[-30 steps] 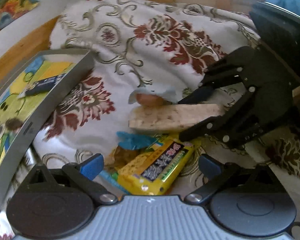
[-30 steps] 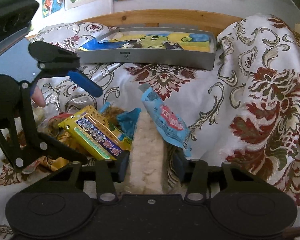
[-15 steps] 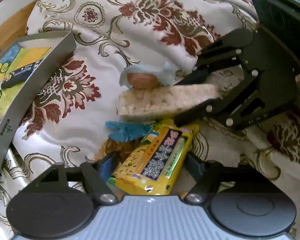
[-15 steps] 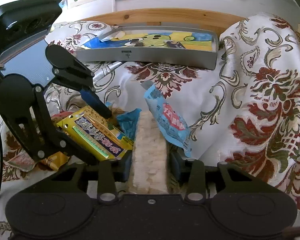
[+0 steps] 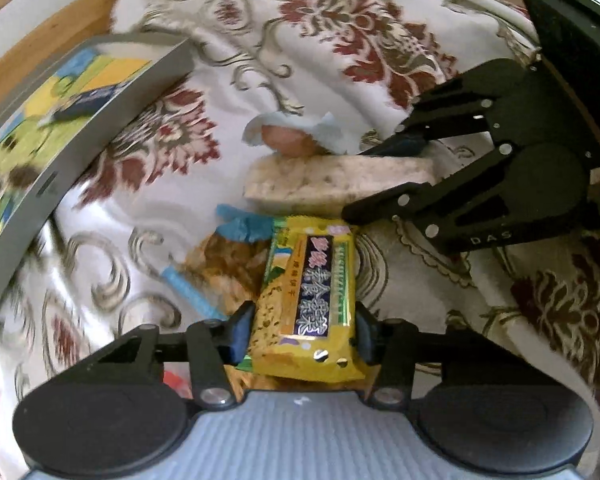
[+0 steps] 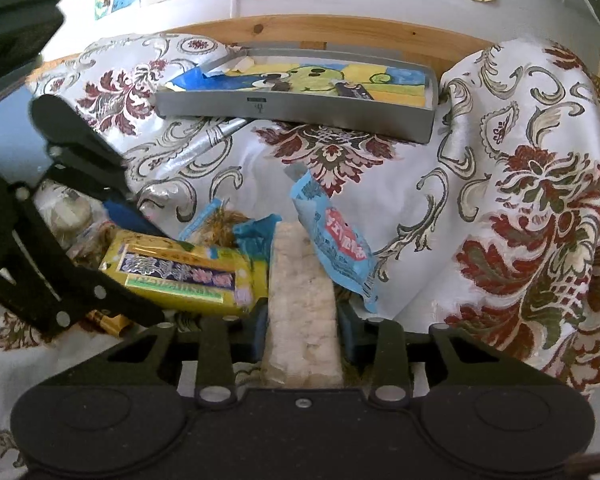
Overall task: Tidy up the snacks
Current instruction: 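Grasp the rice cracker bar with the right tool while the left tool grasps the yellow-green biscuit pack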
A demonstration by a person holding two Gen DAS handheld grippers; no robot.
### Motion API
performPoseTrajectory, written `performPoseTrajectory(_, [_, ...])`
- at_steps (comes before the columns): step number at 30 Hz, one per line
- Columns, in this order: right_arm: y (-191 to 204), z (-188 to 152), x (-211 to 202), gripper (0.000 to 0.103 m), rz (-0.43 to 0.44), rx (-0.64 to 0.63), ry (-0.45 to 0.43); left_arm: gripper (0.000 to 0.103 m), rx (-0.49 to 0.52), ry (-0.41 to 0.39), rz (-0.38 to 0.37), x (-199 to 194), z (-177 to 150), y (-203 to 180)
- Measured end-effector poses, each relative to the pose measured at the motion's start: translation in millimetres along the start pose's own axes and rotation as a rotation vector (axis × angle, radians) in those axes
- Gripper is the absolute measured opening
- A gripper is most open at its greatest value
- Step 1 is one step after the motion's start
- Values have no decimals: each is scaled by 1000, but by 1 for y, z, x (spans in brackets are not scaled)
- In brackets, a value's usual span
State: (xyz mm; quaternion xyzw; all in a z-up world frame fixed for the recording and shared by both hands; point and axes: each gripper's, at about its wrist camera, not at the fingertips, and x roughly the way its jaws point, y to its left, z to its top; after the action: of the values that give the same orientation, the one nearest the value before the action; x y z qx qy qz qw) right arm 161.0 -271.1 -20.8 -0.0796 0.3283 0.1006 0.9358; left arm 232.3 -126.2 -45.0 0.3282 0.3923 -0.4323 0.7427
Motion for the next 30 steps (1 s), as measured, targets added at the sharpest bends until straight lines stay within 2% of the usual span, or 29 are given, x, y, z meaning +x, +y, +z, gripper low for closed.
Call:
performPoseTrajectory(5, [1,-1,-3,36,3,-2,17,53,-177,2,81,-3,-13,-11])
performPoseTrajectory(8, [1,-2,-1,39,-1,2,26,60,-213,-2,111,-2,-15,-15])
performPoseTrajectory(13, [1,-5,0,42,0,9,17,75,-191,-15,140,1,-8,-21])
performPoseTrajectory(21, [-2,-4,1,44,-1,16,11,81,-28,-31,212,14,1,-39])
performPoseTrajectory(24, [-3,-4,2,44,1,20,10,81,-5,-36,213,16,2,-39])
performPoseTrajectory(26, [-3,-4,1,45,1,22,9,76,-2,-42,202,16,3,-38])
performPoseTrajectory(28, [-2,-4,1,45,2,23,8,64,-2,-43,200,16,3,-36])
performPoseTrajectory(30, [-2,-4,1,45,2,24,6,60,-6,-40,200,17,3,-34])
